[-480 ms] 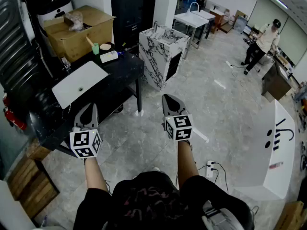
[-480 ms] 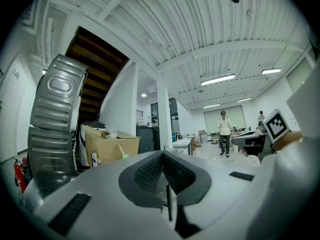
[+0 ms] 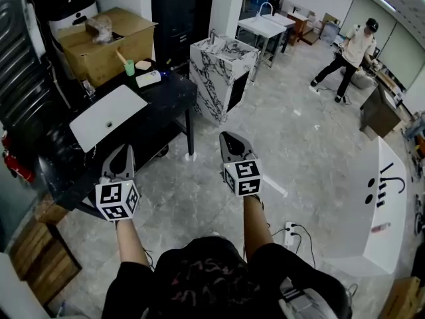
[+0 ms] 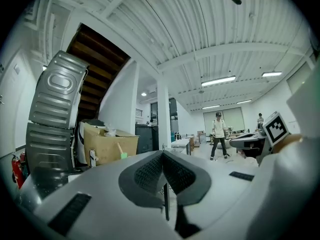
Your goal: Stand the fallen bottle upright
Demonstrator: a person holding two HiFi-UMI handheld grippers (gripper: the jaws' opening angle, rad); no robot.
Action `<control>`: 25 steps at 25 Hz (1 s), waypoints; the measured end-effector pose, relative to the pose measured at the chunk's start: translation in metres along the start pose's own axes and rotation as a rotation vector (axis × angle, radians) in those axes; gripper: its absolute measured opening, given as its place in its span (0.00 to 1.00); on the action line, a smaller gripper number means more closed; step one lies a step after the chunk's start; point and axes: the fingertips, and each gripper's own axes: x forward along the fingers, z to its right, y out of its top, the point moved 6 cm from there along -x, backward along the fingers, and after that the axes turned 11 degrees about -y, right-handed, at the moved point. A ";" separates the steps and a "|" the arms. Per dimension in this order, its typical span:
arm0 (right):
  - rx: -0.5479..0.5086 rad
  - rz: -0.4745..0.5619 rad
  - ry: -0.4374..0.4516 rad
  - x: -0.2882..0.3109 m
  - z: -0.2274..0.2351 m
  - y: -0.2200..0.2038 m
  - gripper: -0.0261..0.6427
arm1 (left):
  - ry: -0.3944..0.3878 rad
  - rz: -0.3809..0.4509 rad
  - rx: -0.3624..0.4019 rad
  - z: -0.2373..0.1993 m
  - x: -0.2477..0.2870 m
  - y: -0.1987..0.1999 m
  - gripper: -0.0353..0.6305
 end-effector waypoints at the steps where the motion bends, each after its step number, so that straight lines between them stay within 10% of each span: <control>1: 0.002 -0.001 -0.003 -0.001 0.001 -0.001 0.06 | -0.004 -0.003 -0.001 0.001 0.001 -0.001 0.08; 25: 0.026 -0.052 0.019 0.132 0.025 -0.034 0.06 | -0.025 -0.099 -0.027 -0.048 0.124 -0.042 0.08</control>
